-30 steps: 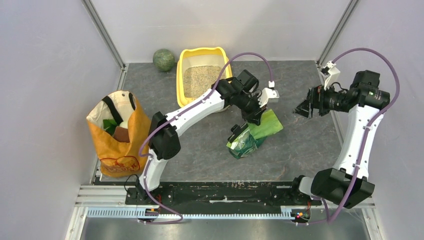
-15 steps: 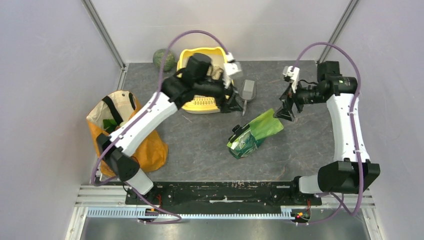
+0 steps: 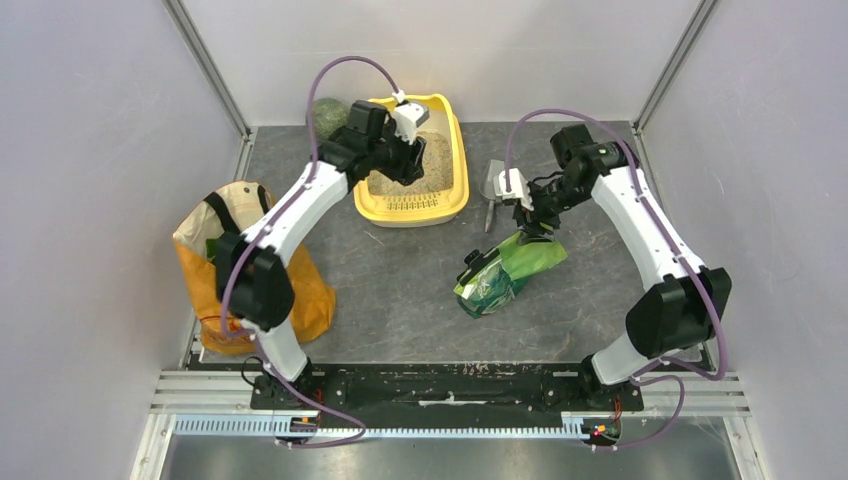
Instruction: Fill the litter box with clean litter
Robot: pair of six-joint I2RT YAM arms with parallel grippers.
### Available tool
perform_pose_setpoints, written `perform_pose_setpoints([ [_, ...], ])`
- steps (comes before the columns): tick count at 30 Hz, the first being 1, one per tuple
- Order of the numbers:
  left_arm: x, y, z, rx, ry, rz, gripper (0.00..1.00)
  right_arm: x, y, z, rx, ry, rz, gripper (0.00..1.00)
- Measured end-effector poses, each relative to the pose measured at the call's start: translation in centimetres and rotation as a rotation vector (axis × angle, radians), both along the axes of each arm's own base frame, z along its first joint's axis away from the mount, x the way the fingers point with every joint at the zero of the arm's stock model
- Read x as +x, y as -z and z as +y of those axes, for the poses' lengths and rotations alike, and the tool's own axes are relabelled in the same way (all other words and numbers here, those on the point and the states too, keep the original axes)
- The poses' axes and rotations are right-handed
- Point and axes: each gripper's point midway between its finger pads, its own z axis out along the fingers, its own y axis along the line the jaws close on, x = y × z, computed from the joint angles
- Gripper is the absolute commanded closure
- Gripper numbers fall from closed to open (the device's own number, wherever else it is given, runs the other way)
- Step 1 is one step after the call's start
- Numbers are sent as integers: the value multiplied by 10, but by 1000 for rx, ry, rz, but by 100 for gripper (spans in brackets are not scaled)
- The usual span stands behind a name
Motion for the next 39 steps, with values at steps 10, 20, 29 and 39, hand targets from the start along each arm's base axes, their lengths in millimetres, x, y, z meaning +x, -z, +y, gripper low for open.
perform_pose_setpoints([
  [10,61,106,4,343,-14,-15,60,-15,29,-4,-88,-21,106,100],
  [20,53,144,4,507,71,-105,62,-37,18,-12,-88,101,129,100],
  [29,32,140,16,525,78,-82,63,-36,10,-37,-82,229,184,100],
  [39,-28,144,11,456,27,41,64,-29,8,-67,-89,294,165,100],
])
